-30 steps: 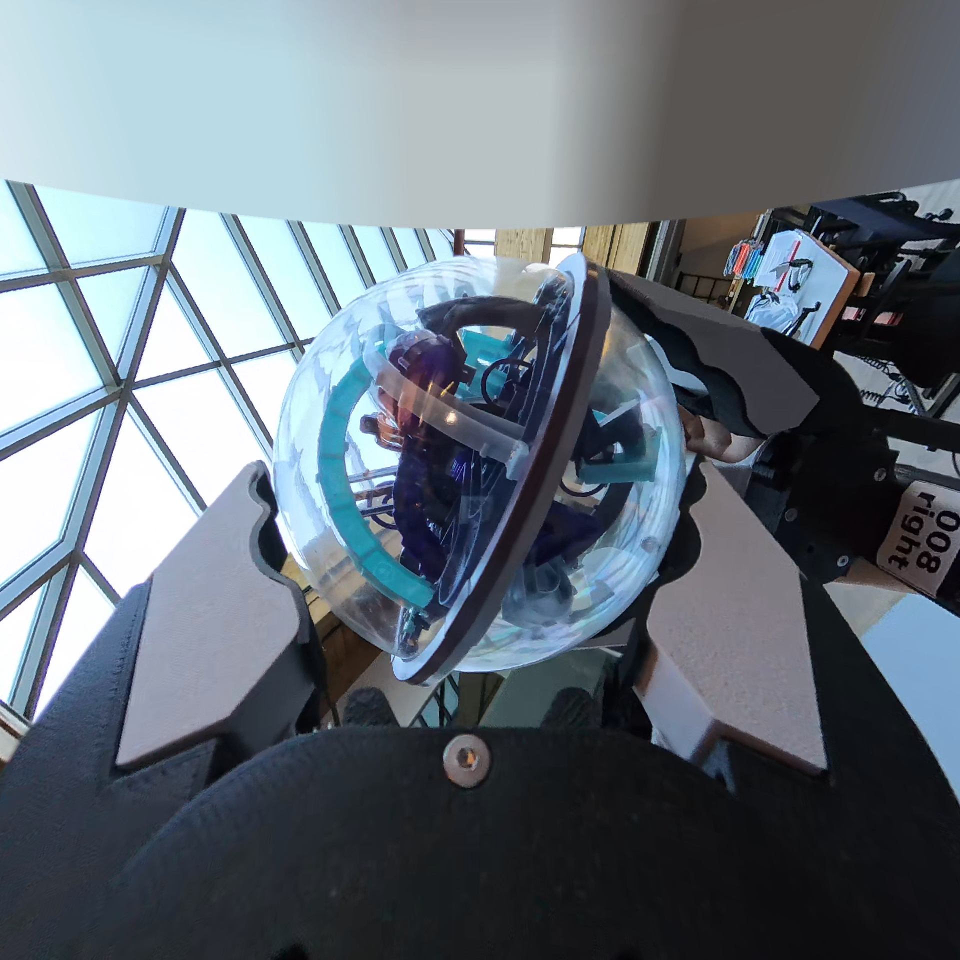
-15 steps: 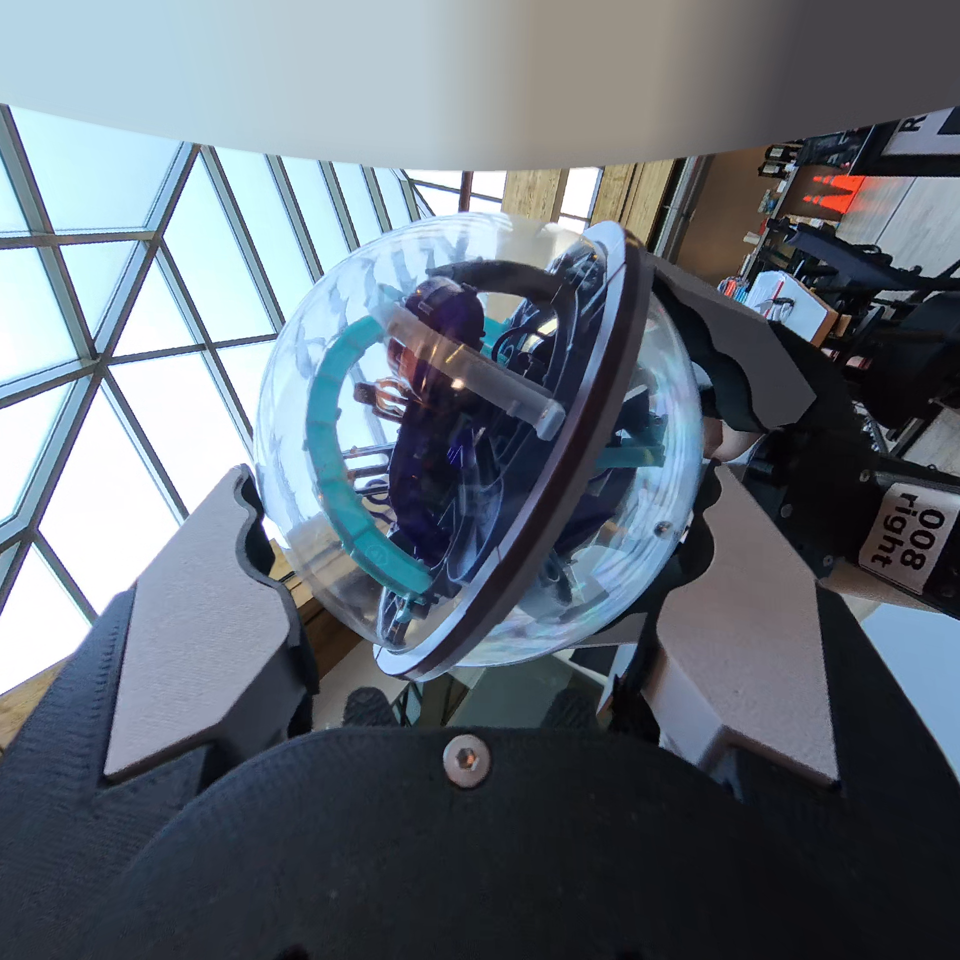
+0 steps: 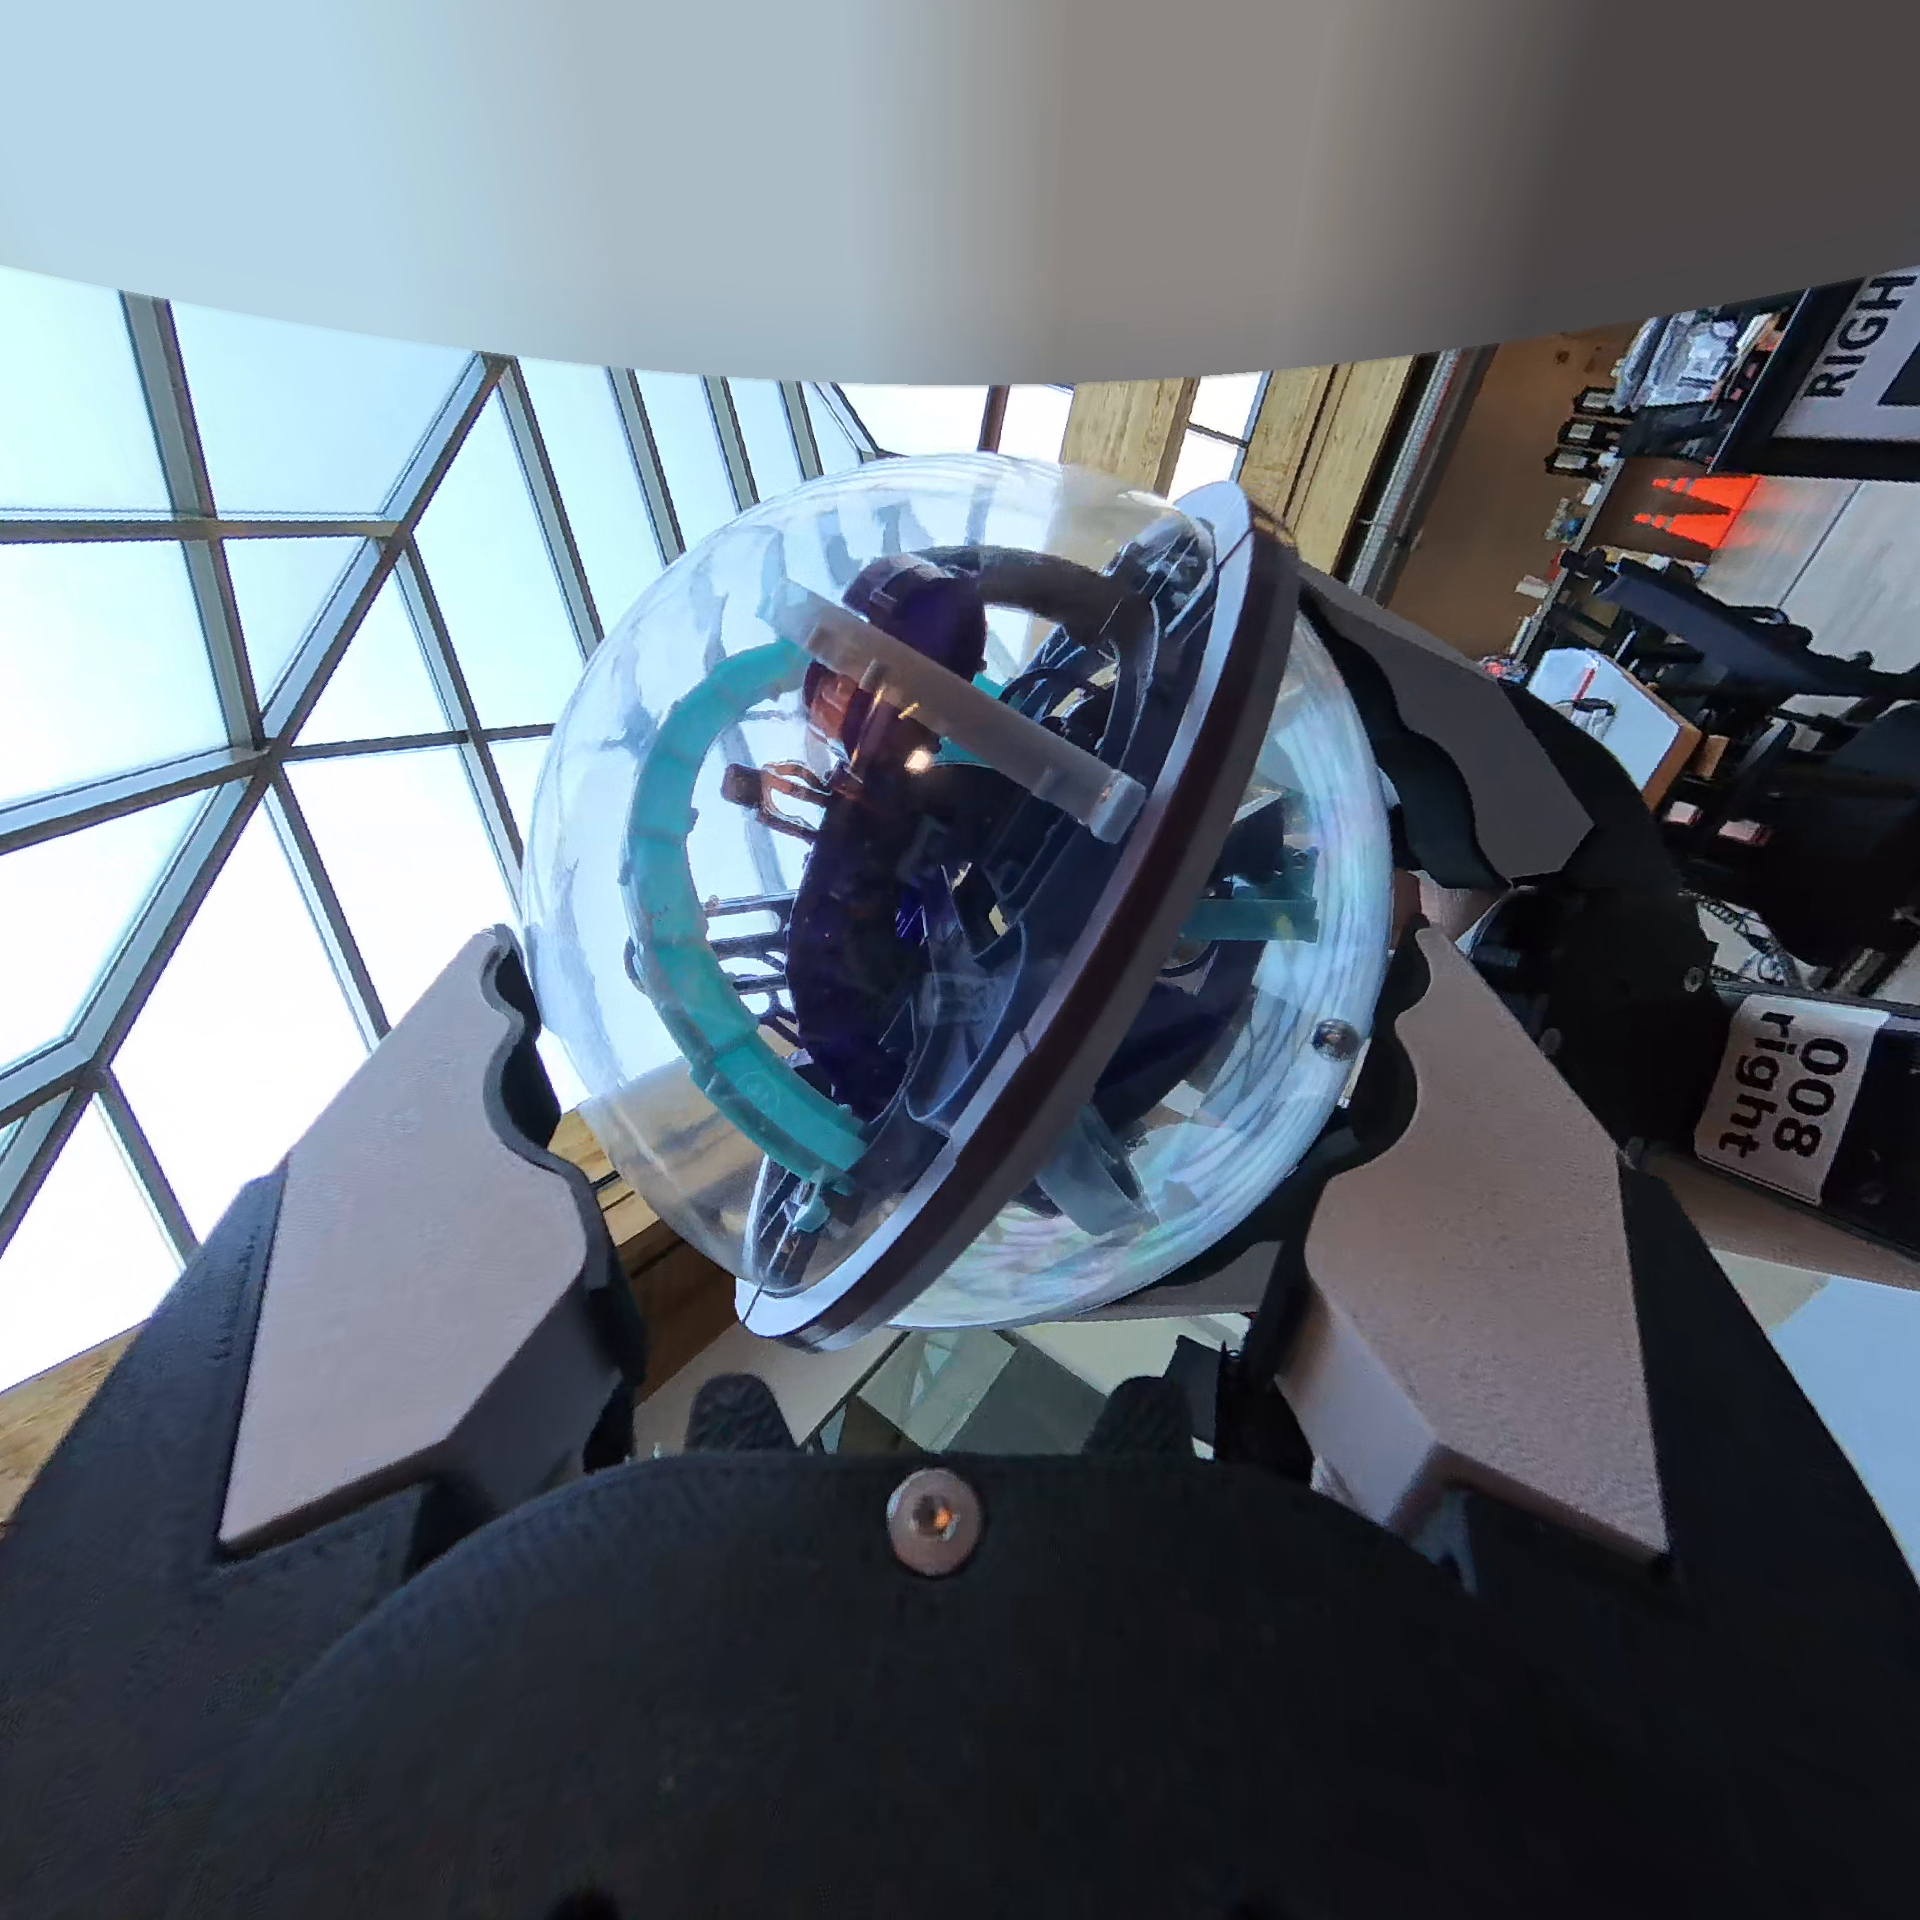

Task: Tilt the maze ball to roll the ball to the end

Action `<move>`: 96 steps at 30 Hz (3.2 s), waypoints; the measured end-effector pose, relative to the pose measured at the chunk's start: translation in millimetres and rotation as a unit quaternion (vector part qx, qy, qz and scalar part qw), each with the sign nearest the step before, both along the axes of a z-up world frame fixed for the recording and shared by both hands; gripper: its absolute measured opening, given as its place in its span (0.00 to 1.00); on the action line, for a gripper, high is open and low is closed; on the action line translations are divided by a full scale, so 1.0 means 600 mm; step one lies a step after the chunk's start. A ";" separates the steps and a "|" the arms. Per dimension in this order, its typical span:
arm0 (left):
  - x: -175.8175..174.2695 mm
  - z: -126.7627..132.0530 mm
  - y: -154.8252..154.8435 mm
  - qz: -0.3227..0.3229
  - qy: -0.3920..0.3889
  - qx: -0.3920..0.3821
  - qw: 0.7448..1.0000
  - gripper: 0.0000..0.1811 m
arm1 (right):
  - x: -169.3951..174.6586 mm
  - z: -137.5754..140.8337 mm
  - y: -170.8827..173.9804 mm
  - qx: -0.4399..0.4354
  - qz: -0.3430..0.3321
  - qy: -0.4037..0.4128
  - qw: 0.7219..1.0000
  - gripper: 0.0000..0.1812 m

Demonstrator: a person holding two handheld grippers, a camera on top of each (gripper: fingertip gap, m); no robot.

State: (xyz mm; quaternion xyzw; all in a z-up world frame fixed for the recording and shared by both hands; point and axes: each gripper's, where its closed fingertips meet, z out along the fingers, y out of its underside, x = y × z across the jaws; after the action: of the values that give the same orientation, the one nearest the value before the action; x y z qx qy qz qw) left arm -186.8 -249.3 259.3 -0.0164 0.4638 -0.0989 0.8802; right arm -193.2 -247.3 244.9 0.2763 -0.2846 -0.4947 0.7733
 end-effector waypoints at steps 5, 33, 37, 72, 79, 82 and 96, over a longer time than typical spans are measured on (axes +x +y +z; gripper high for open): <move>-0.006 0.000 -0.008 0.002 -0.013 0.010 1.000 0.85 | -0.005 0.000 -0.007 0.010 -0.002 -0.005 1.000 0.82; -0.009 -0.009 0.018 -0.042 0.004 -0.077 0.996 0.87 | -0.013 -0.010 -0.004 -0.047 0.036 -0.013 0.998 0.82; -0.012 -0.010 0.025 -0.054 0.003 -0.098 0.994 0.87 | -0.017 -0.011 0.000 -0.061 0.045 -0.015 0.997 0.82; -0.119 -0.012 0.074 -0.166 -0.159 -0.190 0.954 0.82 | -0.103 0.009 0.057 -0.193 0.000 -0.128 0.973 0.84; -0.119 -0.016 0.085 -0.155 -0.163 -0.196 0.954 0.84 | -0.100 0.015 0.079 -0.221 0.001 -0.098 0.970 0.84; -0.117 -0.019 0.086 -0.149 -0.159 -0.193 0.957 0.85 | -0.094 0.020 0.088 -0.237 0.006 -0.081 0.968 0.84; -0.109 -0.035 0.102 -0.187 -0.111 -0.251 0.943 0.85 | -0.083 -0.001 0.108 -0.309 0.022 -0.031 0.950 0.84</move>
State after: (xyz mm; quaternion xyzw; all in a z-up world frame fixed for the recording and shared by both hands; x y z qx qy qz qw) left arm -252.4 -188.1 238.0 -0.1393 0.3177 -0.3760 0.8593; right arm -243.0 -182.5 244.2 0.0452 -0.4411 -0.3571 0.8221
